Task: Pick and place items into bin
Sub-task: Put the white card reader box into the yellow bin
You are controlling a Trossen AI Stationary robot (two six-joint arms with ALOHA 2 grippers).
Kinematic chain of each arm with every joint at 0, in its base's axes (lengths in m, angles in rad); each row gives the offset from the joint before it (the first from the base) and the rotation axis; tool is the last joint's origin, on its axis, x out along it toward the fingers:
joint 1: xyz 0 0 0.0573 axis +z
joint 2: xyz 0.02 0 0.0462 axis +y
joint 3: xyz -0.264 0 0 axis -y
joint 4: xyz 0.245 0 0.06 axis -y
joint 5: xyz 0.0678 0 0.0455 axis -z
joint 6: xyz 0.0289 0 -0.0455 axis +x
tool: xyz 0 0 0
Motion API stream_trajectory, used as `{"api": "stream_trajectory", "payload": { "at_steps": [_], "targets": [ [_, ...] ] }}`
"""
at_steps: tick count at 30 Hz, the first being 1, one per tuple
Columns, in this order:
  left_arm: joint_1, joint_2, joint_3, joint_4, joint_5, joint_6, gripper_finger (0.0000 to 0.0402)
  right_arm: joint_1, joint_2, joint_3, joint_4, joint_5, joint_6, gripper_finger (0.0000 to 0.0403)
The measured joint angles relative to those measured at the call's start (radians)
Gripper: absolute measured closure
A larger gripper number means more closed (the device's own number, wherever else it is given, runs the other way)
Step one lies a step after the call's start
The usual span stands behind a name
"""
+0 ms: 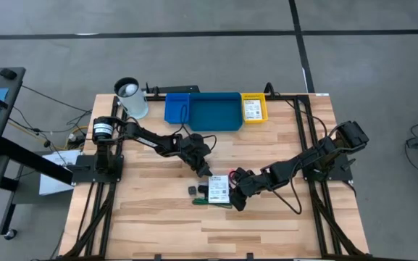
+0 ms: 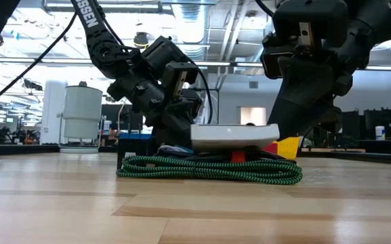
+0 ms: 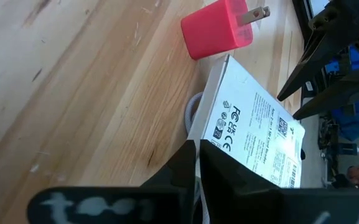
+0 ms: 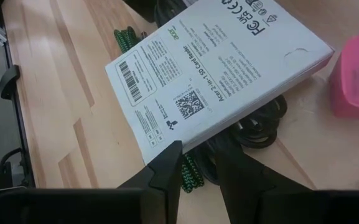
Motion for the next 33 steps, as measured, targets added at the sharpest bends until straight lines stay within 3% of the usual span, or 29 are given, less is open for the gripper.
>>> {"api": "stream_trajectory", "payload": {
  "at_steps": [17,24,30,33],
  "targets": [
    [0.0,0.0,0.0,-0.008,-0.008,0.009,0.0392,0.014,-0.046,0.007,-0.013,-0.035,-0.082,0.0312],
    [-0.001,0.0,0.001,-0.026,-0.011,0.026,0.0392,0.026,-0.105,0.07,-0.206,-0.026,-0.188,0.0312],
    [-0.001,0.0,0.001,-0.027,-0.011,0.026,0.0392,0.071,-0.052,0.189,-0.416,0.021,-0.424,0.0312],
    [-0.001,0.0,0.001,-0.028,-0.011,0.027,0.0392,0.086,-0.004,0.272,-0.505,0.075,-0.453,0.0318]
  ]
}}
